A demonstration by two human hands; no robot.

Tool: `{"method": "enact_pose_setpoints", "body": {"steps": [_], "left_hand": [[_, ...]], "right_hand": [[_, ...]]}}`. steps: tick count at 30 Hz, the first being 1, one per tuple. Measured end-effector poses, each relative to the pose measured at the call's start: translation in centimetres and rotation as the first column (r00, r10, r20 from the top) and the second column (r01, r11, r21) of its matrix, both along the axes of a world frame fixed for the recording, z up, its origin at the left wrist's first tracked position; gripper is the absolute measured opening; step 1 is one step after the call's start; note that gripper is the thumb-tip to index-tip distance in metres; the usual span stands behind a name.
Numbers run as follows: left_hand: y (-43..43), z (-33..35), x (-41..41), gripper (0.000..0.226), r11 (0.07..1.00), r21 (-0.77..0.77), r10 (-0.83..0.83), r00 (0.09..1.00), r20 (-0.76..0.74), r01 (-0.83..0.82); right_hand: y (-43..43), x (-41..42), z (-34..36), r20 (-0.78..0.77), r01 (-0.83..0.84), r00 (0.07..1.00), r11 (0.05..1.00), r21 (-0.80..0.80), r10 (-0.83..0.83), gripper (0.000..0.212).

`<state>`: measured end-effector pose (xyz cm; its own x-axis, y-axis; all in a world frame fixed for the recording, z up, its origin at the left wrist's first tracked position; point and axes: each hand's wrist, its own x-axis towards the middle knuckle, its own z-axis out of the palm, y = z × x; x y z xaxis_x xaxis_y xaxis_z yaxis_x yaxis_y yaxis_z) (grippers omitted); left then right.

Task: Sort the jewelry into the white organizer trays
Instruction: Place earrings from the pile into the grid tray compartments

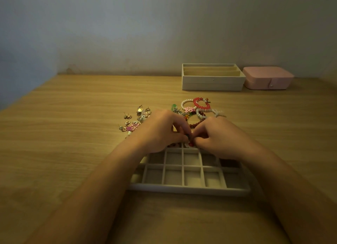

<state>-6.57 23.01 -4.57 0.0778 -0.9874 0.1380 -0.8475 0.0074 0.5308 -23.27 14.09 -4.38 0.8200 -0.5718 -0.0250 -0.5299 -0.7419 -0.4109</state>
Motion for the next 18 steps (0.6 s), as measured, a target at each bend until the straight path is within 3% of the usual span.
{"method": "enact_pose_setpoints", "body": {"steps": [5, 13, 18], "left_hand": [[-0.21, -0.36, -0.13, 0.016, 0.999, -0.035, 0.041, 0.997, 0.067, -0.039], [-0.27, -0.60, -0.40, 0.010, 0.993, -0.057, 0.110, 0.993, 0.045, -0.107], [-0.15, -0.53, -0.30, 0.008, 0.993, -0.075, 0.097, 0.992, 0.081, -0.090]], "right_hand": [[-0.16, 0.00, 0.05, 0.049, 0.020, 0.999, 1.000, 0.012, -0.020, 0.022], [-0.36, -0.19, 0.26, 0.136, 0.025, 0.990, 0.998, 0.053, -0.032, 0.022], [-0.18, -0.26, 0.35, 0.059, -0.008, 0.998, 0.997, 0.078, 0.003, 0.024]]}}
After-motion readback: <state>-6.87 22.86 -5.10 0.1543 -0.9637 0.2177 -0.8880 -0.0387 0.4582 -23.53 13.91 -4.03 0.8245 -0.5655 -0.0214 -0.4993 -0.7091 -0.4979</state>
